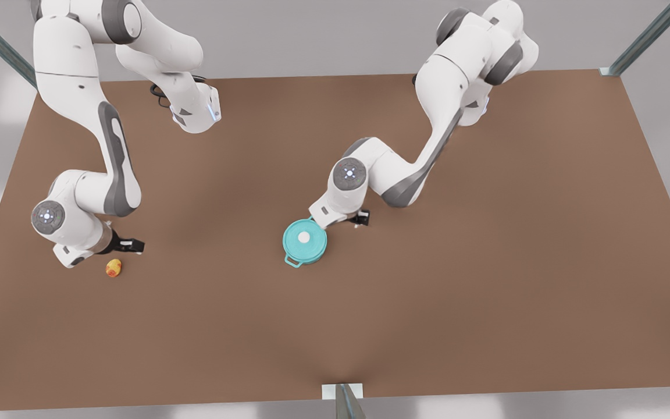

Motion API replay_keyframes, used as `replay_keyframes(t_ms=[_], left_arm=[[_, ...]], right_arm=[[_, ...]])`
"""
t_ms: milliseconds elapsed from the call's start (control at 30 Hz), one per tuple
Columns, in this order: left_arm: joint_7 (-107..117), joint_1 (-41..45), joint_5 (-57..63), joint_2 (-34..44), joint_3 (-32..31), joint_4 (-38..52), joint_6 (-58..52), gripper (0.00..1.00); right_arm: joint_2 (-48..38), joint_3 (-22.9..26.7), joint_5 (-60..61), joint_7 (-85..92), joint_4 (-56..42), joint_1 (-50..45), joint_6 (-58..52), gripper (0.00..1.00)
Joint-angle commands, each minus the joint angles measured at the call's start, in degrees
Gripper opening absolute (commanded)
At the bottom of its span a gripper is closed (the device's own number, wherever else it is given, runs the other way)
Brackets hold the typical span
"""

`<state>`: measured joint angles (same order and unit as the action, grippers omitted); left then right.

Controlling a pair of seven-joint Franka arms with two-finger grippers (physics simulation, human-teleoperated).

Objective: Open the pot lid and put the potato into the pot

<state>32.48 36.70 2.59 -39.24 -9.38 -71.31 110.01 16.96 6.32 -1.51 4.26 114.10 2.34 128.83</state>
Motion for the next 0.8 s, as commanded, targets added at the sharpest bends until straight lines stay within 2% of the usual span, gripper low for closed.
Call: replay_keyframes(t_ms=[0,133,233,333,567,633,767], left_arm=[[27.45,0.92,1.19,-0.83,-0.02,0.56,6.44,1.00],[32.90,3.55,5.23,-2.77,0.07,0.03,7.24,1.00],[38.26,3.82,5.23,-4.52,0.07,0.21,12.94,1.00],[39.59,6.10,5.32,-12.61,0.42,9.97,16.12,1.00],[39.50,7.34,6.64,-13.49,0.42,9.62,18.75,1.00],[39.32,7.34,6.73,-14.19,0.51,9.79,19.63,1.00],[35.81,7.25,11.21,-15.60,0.77,9.53,19.19,1.00]], right_arm=[[0.36,0.01,0.01,0.04,0.15,0.65,7.05,1.00],[1.33,0.01,-1.04,0.14,0.15,2.23,7.14,1.00],[2.03,-0.16,-1.22,1.63,-0.46,3.46,7.22,1.00],[3.52,-0.34,-1.30,2.33,-0.64,4.34,7.31,1.00],[8.44,-0.60,-2.53,4.88,-0.81,7.68,12.41,1.00],[10.29,-6.05,-2.71,5.14,-1.69,13.13,12.59,1.00],[13.28,-6.40,-3.59,5.14,-5.47,13.48,12.50,1.00]])
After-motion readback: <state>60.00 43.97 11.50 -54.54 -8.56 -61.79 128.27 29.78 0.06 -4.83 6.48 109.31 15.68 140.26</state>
